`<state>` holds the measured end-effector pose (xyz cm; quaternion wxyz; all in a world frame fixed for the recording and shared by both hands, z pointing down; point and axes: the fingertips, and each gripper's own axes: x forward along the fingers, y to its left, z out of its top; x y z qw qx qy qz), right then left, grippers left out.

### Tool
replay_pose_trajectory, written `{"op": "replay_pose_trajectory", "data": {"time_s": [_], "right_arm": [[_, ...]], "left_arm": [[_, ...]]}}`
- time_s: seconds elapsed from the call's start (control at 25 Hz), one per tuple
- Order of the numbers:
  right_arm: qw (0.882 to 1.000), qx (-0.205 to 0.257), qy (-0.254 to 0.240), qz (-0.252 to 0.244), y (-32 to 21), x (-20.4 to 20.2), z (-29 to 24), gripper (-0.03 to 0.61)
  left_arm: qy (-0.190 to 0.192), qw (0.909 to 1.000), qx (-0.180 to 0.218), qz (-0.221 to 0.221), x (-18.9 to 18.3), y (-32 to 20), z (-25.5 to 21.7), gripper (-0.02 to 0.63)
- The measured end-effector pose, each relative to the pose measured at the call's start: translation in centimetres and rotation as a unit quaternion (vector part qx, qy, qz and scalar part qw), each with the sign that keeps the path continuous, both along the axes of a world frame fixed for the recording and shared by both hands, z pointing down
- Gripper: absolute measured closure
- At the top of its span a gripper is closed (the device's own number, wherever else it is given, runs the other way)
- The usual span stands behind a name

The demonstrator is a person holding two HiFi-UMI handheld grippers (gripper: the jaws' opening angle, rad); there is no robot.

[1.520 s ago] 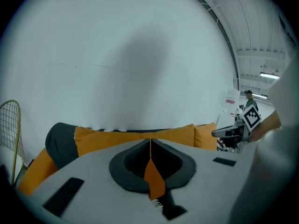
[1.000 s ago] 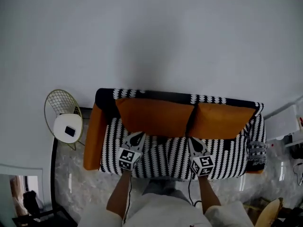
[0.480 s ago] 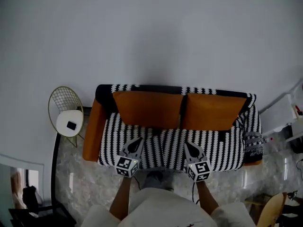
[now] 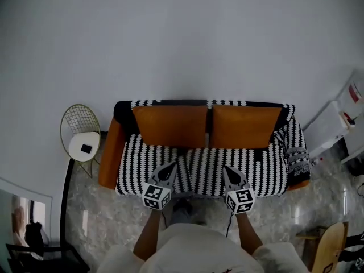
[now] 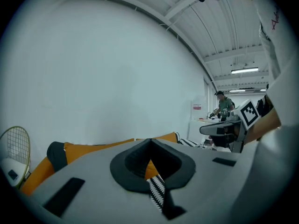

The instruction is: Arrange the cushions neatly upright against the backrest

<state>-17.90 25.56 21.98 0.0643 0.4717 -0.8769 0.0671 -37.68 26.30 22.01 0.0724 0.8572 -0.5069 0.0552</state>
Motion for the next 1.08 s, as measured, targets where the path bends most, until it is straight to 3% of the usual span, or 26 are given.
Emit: {"op": "replay_pose_trajectory", "data": {"time_s": [0.32,1.08], "right_arm": [[1.000,0.013,0.005,0.007,3.9,0.9,-0.6,0.551],[1.000,0.016,0.016,0.011,6.5,0.9,-0.9,0.552]], "left_arm": [[-0.010,0.9999,0.009,0.005,1.0,3.8,-0.7,0.584],[-0.009,0.9998,0.013,-0.009,0.5,7.5,-0.8,0.584]]}}
